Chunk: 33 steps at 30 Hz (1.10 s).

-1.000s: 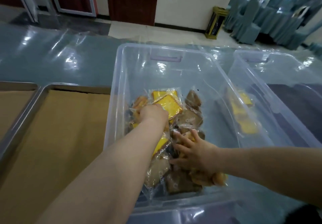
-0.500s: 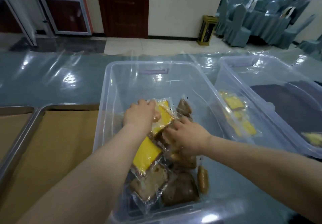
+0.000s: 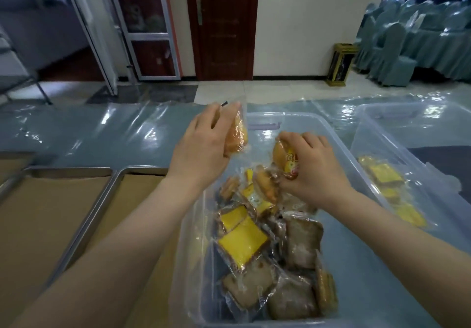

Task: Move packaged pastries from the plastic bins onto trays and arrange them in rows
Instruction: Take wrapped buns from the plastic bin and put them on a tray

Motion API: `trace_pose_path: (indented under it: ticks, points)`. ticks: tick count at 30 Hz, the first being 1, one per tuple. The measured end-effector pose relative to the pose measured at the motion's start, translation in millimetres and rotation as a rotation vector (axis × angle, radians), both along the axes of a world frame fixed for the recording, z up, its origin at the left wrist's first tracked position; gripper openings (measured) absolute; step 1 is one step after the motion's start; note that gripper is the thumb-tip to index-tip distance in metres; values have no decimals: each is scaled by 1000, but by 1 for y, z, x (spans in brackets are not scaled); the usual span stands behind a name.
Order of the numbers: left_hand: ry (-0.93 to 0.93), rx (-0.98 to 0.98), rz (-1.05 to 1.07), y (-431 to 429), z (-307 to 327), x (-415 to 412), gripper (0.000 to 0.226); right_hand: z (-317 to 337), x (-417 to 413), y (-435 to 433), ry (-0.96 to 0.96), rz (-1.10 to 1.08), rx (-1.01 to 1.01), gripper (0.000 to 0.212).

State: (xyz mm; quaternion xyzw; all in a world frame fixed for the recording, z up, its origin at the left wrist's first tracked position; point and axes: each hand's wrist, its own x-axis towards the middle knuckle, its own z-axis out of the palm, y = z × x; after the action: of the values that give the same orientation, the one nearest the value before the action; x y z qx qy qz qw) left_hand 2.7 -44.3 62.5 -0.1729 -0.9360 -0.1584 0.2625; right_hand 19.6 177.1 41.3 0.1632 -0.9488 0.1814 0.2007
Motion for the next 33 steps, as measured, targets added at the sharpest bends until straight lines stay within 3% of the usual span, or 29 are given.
trace_pose_path:
  ticks: [6, 12, 23, 33]
  points:
    - [102, 2, 79, -85, 23, 48, 98, 45, 26, -80, 146, 62, 16, 75]
    - [118, 21, 182, -224, 16, 126, 98, 62, 72, -222, 197, 172, -22, 78]
    - [-131, 25, 490, -498, -51, 267, 100, -12, 141, -525, -52, 461, -122, 79]
    - [-306, 183, 704, -671, -120, 272, 97, -87, 96, -697, -348, 522, -208, 82]
